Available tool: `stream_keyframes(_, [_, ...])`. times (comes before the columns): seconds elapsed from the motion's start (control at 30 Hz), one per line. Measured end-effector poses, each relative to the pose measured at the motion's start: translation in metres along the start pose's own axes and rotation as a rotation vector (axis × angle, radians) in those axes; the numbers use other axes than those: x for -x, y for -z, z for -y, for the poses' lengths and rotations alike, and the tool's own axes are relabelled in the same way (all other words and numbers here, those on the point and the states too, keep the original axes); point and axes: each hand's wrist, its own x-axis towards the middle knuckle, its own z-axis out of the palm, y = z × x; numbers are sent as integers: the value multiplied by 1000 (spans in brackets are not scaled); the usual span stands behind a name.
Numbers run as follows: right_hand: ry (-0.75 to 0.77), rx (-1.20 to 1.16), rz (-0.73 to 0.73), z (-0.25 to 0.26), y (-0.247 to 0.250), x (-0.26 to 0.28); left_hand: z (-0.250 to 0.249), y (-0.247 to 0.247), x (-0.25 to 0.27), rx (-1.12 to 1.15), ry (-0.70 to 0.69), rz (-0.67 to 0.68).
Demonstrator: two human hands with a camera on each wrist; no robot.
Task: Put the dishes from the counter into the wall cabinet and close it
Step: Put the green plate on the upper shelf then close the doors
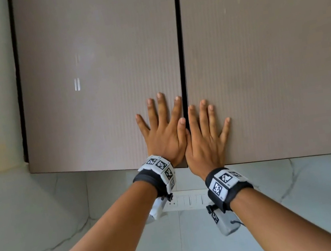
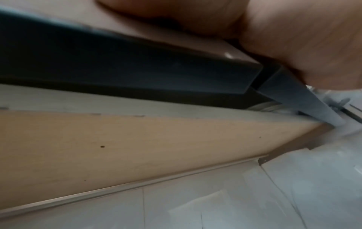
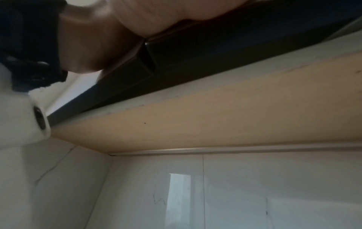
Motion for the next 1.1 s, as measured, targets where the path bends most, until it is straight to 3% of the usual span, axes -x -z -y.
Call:
stream_keyframes(0.23, [30,55,7,-9,-29,-4,11,-30,-4,-23,-40,-2])
stream_keyframes(0.7, [33,140,8,-7,-31,-5,19,-37,-6,-65,-75,36])
stream_keyframes(0.9, [70,160,155,-12,-14,-5,22,-27,5,-61,-84,145])
stream_keyframes(1.1, [125,128,509,-22,22,6,25,-23,69,-5,-91,350])
